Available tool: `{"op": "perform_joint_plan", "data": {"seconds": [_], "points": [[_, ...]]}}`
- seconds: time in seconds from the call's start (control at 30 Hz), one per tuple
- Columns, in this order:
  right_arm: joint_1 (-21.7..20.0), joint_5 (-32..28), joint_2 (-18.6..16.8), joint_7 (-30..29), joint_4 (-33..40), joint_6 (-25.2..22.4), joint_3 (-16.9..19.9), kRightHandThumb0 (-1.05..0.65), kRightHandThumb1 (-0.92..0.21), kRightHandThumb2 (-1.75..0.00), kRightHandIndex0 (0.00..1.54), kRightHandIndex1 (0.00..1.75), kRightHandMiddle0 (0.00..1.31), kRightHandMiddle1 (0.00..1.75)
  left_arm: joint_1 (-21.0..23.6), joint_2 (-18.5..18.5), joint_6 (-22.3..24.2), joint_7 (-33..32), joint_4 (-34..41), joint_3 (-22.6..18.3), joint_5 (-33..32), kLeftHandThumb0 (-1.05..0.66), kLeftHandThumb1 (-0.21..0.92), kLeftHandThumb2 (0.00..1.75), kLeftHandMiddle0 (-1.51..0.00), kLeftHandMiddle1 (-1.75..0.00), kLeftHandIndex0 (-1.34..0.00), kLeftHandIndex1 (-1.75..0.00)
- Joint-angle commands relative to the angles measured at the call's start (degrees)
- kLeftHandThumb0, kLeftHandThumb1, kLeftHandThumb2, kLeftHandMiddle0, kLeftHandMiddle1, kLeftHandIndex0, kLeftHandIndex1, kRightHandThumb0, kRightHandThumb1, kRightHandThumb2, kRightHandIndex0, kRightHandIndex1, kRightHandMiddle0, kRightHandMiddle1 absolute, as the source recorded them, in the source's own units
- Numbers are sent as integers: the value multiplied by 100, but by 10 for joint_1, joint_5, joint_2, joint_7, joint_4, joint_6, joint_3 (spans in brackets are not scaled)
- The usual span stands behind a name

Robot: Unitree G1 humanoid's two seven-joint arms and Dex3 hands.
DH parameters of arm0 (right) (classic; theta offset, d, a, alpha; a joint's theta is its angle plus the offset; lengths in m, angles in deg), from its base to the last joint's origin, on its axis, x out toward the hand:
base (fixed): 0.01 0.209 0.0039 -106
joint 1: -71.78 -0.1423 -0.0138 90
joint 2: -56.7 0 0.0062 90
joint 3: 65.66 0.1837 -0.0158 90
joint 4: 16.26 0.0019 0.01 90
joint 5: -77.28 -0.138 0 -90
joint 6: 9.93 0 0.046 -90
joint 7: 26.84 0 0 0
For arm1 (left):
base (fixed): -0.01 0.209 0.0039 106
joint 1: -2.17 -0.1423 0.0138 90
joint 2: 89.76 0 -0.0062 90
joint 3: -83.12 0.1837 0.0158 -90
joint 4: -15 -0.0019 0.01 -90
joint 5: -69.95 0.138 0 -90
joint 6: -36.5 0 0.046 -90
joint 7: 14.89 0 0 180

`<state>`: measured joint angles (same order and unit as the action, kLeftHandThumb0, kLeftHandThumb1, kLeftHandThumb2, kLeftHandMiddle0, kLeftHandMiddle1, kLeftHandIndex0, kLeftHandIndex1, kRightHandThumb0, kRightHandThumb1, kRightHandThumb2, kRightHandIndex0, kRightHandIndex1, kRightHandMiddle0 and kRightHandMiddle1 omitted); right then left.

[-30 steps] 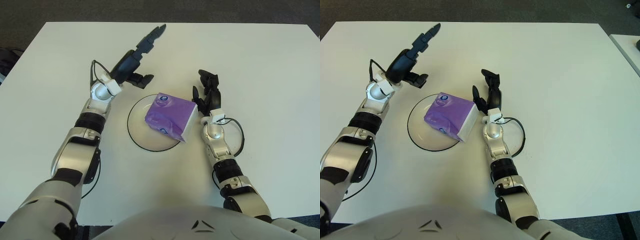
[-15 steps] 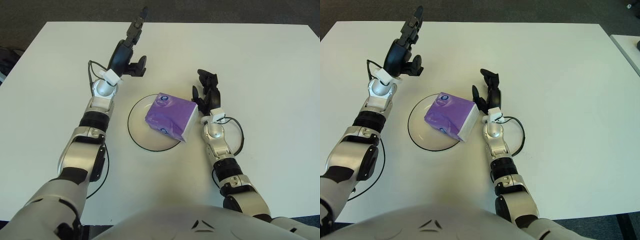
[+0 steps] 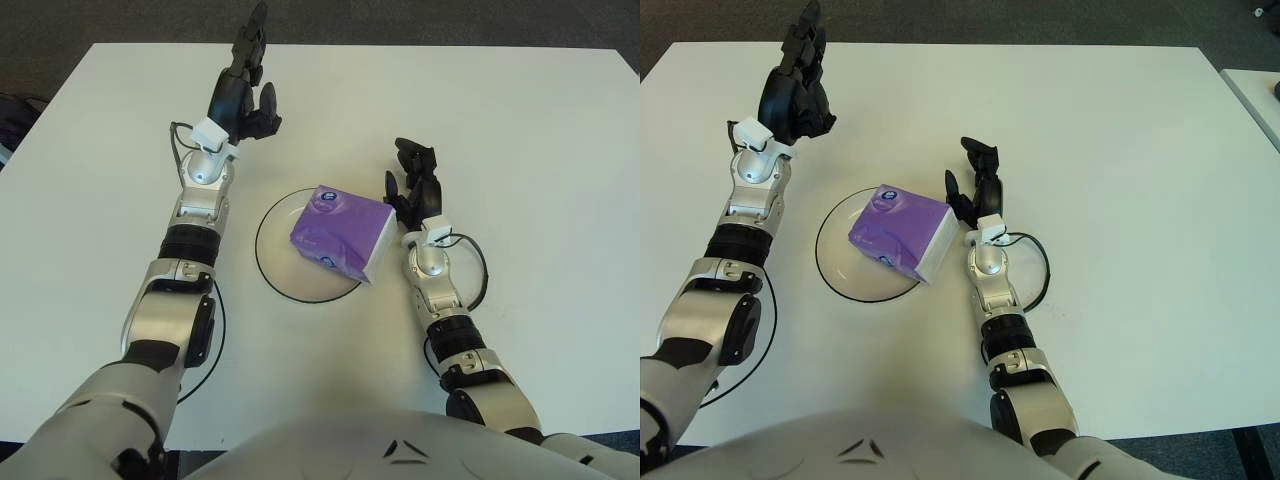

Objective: Put the tissue paper into the plate.

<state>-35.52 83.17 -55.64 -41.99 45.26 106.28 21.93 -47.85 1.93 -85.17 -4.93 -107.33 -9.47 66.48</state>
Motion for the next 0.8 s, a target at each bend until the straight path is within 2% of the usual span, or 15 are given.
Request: {"op": "perform_joint_plan", "data": {"seconds": [0.0,0.17,0.4,0.57,0.77], "points": [[107,-6,15,7,-128,-40,16,-58,-84,-62,19,57,0,98,-30,6,30,-28,-4,-24,-4,-100,92,97,0,0,-1,-1],[108,-12,16,12,-128,-37,19,-58,-84,-62,19,57,0,99,-24,4,24,-42,-72,-39,-2,-100,92,98,0,0,-2,-2],[110,-13,15,13,-125,-36,22,-59,-85,-63,19,57,0,99,-37,16,17,-54,-84,-43,2,-98,92,99,0,0,-3,-4],[112,-15,14,14,-120,-36,25,-58,-84,-63,20,58,0,99,-74,32,3,-79,-73,-40,18,-95,92,100,0,0,-1,-16],[112,-18,13,15,-120,-34,29,-57,-84,-63,20,59,0,99,-102,37,-1,-94,-69,-35,32,-93,92,102,0,0,0,-19]]}}
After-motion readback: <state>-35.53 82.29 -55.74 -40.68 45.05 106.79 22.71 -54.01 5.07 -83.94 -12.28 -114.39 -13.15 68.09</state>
